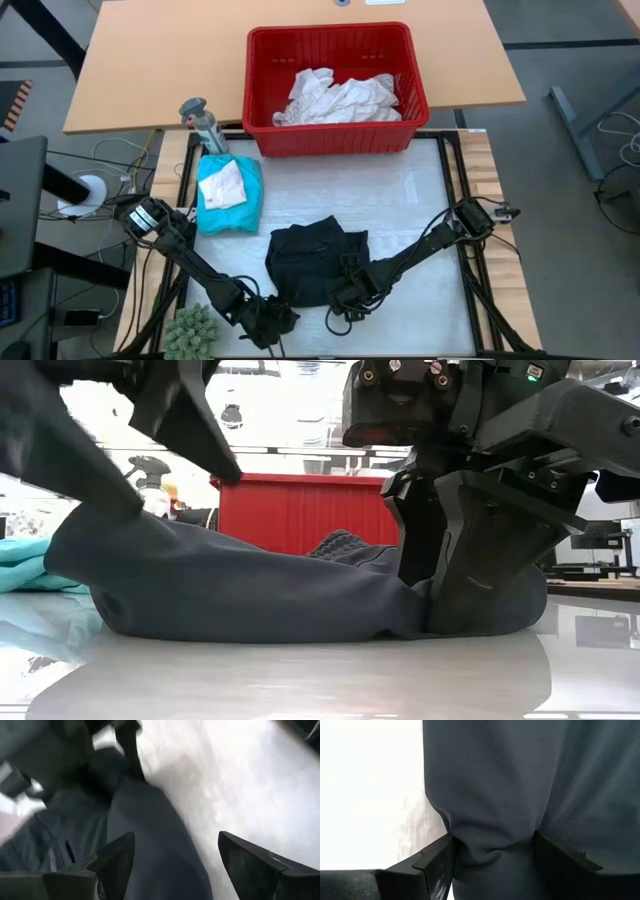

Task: Fold laundry
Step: Stack the folded black shorts on top of the folded white underwear

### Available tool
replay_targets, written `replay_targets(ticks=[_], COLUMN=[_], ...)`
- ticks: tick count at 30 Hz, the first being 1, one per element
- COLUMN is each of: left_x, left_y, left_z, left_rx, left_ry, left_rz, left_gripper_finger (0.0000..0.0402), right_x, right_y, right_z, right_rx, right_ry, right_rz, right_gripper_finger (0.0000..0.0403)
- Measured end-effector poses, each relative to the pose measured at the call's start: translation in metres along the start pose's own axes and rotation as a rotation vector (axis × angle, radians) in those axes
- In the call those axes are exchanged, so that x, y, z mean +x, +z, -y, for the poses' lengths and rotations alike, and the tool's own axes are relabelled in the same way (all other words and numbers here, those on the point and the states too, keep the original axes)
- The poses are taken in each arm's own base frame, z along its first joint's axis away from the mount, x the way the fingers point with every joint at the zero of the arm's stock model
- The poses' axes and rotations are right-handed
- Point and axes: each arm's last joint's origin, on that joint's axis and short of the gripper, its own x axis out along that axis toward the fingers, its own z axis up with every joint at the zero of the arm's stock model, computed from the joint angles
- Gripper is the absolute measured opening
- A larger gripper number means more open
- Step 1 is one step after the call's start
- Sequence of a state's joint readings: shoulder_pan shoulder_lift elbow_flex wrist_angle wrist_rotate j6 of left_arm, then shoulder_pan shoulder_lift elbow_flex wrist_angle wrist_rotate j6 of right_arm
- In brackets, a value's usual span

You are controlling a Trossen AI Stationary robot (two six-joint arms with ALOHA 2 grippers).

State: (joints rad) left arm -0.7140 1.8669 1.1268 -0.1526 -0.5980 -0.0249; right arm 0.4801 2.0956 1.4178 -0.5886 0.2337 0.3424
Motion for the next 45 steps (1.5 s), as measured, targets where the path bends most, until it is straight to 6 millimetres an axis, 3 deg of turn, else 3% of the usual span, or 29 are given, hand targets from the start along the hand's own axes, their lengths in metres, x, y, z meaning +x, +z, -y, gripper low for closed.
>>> replay_targets(ticks=[10,22,26,30,35,39,41,45], left_x=[0.007,0.027,0.029,0.035,0.047,0.052,0.051,0.038], left_y=[-0.006,-0.028,-0.034,-0.043,-0.05,-0.05,-0.046,-0.03], left_z=[-0.007,0.004,-0.006,-0.014,-0.018,-0.02,-0.024,-0.042], left_rx=[-0.093,-0.024,-0.151,-0.323,-0.418,-0.436,-0.441,-0.447], left_ry=[-0.025,-0.011,0.03,0.032,-0.003,0.002,0.016,0.088], left_rz=[-0.04,-0.168,-0.246,-0.342,-0.392,-0.381,-0.391,-0.436], left_gripper_finger=[0.0275,0.0275,0.0275,0.0266,0.02,0.0084,0.0028,0.0014], right_x=[0.0,0.001,0.0,-0.001,0.0,-0.001,-0.002,-0.015], right_y=[0.001,0.005,0.004,0.003,0.002,0.001,0.0,0.008], right_z=[0.0,-0.002,-0.005,-0.006,-0.005,-0.005,-0.005,-0.001], right_rx=[0.002,0.012,-0.002,0.0,0.006,0.016,0.018,-0.004], right_ry=[0.0,0.016,0.031,0.031,0.034,0.032,0.035,0.006], right_rz=[0.008,0.055,0.043,0.039,0.029,0.013,0.002,-0.041], right_gripper_finger=[0.0286,0.0286,0.0275,0.0235,0.015,0.0061,0.0056,0.0056])
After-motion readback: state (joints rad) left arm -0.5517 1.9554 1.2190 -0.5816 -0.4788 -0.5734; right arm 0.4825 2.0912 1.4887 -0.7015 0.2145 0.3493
